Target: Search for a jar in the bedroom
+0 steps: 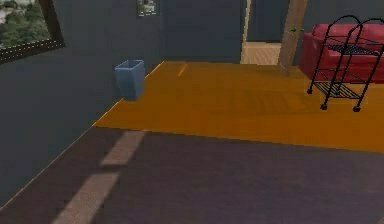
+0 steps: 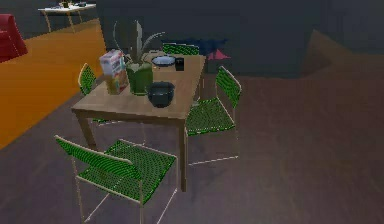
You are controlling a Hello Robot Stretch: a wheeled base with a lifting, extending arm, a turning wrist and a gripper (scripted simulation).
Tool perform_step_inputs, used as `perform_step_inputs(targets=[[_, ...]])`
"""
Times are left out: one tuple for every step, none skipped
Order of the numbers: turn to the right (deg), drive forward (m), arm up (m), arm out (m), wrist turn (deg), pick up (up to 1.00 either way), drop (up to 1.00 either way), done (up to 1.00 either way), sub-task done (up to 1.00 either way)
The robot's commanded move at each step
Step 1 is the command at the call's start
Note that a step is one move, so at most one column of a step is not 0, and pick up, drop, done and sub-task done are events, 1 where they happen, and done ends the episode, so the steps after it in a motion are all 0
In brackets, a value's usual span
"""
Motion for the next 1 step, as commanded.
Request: perform_step_inputs(targets=[[6.0, 0.0, 0.0, 0.0, 0.0, 0.0, 0.0, 0.0, 0.0]])
